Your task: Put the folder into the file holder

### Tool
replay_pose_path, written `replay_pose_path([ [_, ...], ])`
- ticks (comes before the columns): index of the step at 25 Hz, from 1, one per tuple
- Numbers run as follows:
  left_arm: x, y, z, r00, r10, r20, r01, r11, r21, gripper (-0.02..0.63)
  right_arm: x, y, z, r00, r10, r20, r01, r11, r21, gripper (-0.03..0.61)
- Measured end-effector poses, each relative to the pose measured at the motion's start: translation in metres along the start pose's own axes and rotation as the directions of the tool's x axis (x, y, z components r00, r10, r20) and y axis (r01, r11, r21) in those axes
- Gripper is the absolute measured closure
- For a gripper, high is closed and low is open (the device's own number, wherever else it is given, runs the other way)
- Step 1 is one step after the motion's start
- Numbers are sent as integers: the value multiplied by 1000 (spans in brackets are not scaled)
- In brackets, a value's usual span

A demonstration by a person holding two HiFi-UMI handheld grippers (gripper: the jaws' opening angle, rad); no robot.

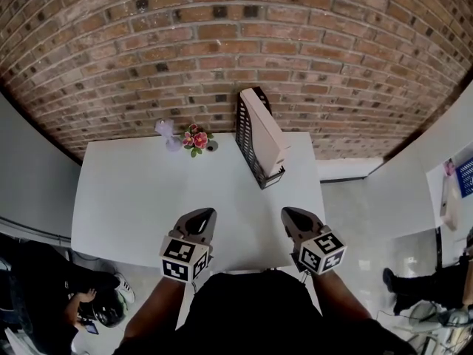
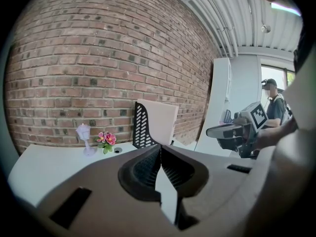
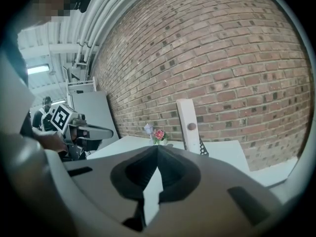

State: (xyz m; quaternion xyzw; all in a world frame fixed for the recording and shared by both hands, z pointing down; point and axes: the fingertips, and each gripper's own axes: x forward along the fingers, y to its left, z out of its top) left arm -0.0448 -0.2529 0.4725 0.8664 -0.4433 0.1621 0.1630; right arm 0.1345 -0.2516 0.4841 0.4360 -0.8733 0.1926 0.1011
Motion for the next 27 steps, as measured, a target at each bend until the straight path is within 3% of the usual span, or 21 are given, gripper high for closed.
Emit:
replay_pose_path([
  [27, -1, 1, -2, 1000, 5, 10, -5, 1000, -11, 607, 4, 2, -5, 1000, 1, -11, -1, 1000, -18, 575],
])
